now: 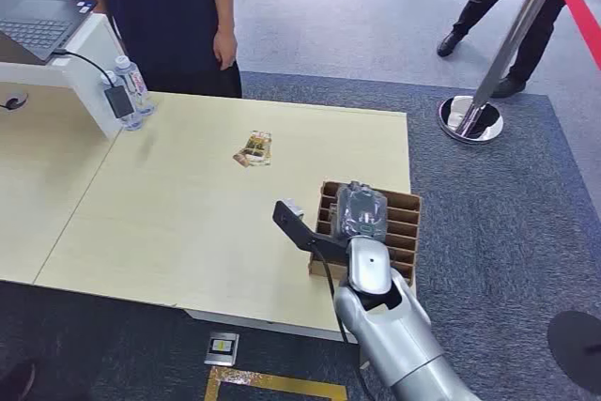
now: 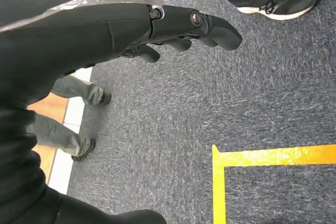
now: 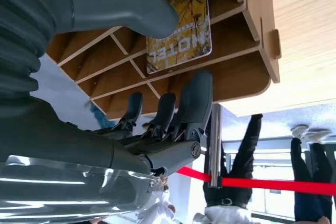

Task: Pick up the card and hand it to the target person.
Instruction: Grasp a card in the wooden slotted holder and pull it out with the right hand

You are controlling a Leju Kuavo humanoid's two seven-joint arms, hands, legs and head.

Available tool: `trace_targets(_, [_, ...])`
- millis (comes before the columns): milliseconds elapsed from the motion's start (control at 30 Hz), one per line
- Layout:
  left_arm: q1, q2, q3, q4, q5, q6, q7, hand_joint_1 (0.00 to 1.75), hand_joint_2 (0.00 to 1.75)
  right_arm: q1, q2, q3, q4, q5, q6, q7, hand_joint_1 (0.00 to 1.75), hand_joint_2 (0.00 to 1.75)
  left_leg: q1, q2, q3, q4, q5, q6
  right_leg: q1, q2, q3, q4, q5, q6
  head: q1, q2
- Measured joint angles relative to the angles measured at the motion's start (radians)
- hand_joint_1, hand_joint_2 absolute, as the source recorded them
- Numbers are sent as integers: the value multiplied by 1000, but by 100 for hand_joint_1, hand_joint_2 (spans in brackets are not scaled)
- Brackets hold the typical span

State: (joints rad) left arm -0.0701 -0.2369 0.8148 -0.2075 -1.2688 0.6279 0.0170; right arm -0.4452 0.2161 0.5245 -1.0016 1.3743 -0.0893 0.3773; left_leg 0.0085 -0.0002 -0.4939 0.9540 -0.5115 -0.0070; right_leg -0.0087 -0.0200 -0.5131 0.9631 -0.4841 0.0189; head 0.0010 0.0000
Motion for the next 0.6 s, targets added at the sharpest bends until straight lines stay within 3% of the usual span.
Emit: trace_targets(600, [0, 0, 0, 0, 0, 0, -3, 0, 175, 11, 0, 0, 4, 25, -2, 17, 86, 175, 0, 0, 0, 0, 0, 0, 0, 0, 0, 0, 0, 0, 0, 0])
